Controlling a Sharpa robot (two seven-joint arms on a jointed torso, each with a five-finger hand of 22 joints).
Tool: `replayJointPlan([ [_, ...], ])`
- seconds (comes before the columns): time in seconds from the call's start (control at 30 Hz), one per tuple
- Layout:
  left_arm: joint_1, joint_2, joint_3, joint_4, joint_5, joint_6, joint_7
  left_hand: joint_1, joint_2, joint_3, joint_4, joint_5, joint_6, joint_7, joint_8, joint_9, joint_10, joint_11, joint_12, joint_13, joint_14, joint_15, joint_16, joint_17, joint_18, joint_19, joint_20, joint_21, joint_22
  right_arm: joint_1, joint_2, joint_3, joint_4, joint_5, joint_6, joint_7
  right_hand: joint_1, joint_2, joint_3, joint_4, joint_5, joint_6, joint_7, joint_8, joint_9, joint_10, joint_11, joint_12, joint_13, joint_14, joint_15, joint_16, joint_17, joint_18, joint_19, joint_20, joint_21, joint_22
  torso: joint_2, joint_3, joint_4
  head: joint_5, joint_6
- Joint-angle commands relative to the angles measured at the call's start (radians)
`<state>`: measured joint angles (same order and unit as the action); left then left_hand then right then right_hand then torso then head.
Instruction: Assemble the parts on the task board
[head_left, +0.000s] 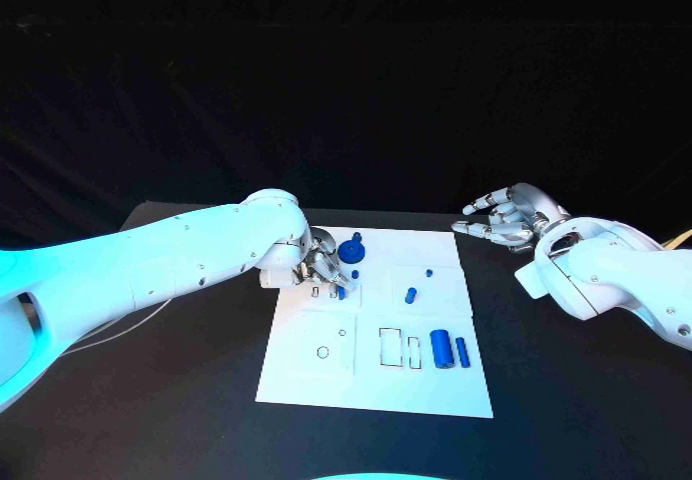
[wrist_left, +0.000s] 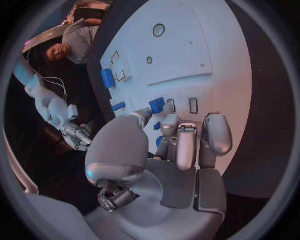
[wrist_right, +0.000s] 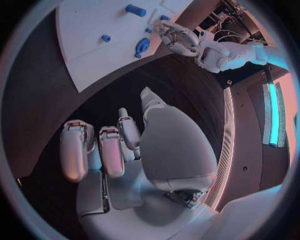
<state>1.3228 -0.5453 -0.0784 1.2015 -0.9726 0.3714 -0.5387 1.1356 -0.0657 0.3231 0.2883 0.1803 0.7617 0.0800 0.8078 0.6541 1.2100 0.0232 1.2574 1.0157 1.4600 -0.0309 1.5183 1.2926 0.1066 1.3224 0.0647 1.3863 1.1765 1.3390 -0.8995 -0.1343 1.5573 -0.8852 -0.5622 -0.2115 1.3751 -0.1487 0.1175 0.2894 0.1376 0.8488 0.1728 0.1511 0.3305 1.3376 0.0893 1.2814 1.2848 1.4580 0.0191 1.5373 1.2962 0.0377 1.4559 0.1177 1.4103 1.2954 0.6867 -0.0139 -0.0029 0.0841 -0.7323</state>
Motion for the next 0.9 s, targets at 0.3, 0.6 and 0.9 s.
replayJointPlan([
  [0.3, 0.000, -0.002, 0.000, 0.001, 0.041, -0.011, 0.003, 0.088, 0.013, 0.085, -0.015, 0.006, 0.019, -0.012, 0.020, 0.047, 0.014, -0.023, -0.001, 0.015, 0.091, -0.024, 0.027, 0.231, -0.026, 0.017, -0.007, 0.021, 0.021, 0.000, 0.004, 0.000, -0.004, -0.003, 0.006, -0.003, -0.035, 0.007, 0.000, 0.001, 0.006, -0.004, 0.001, 0.024, -0.004, -0.022, -0.001, -0.009, -0.002, 0.091, -0.009, -0.006, 0.190, 0.003, 0.044, -0.006, -0.013, 0.173, 0.000, -0.0001, 0.0010, 0.000, -0.004],
  [0.6, 0.000, -0.011, 0.000, 0.003, 0.103, -0.042, 0.006, 0.145, -0.018, 0.341, -0.104, 0.003, 0.011, -0.006, 0.002, 0.111, 0.022, -0.020, -0.015, 0.011, 0.092, -0.022, 0.028, 0.233, -0.027, 0.017, -0.007, 0.024, 0.027, -0.001, 0.005, 0.000, -0.008, -0.003, 0.007, -0.004, -0.035, 0.007, 0.000, 0.001, 0.006, -0.004, 0.001, 0.024, -0.004, -0.022, -0.001, -0.009, -0.002, 0.091, -0.009, -0.006, 0.190, 0.003, 0.044, -0.006, -0.013, 0.173, 0.000, 0.0004, 0.0002, 0.003, -0.008],
  [0.9, 0.000, -0.030, 0.006, 0.016, 0.157, -0.045, 0.007, 0.122, -0.027, 0.382, -0.121, 0.001, 0.014, -0.005, 0.001, 0.128, 0.029, -0.019, -0.014, 0.015, 0.093, -0.021, 0.029, 0.235, -0.027, 0.020, -0.006, 0.026, 0.032, -0.001, 0.003, 0.000, -0.007, -0.003, 0.000, -0.002, -0.035, 0.010, 0.000, 0.001, 0.005, -0.003, 0.001, 0.026, -0.004, -0.025, -0.002, -0.013, -0.006, 0.091, -0.009, -0.007, 0.187, 0.003, 0.043, -0.006, -0.017, 0.171, 0.000, 0.0004, 0.0006, 0.010, -0.009],
])
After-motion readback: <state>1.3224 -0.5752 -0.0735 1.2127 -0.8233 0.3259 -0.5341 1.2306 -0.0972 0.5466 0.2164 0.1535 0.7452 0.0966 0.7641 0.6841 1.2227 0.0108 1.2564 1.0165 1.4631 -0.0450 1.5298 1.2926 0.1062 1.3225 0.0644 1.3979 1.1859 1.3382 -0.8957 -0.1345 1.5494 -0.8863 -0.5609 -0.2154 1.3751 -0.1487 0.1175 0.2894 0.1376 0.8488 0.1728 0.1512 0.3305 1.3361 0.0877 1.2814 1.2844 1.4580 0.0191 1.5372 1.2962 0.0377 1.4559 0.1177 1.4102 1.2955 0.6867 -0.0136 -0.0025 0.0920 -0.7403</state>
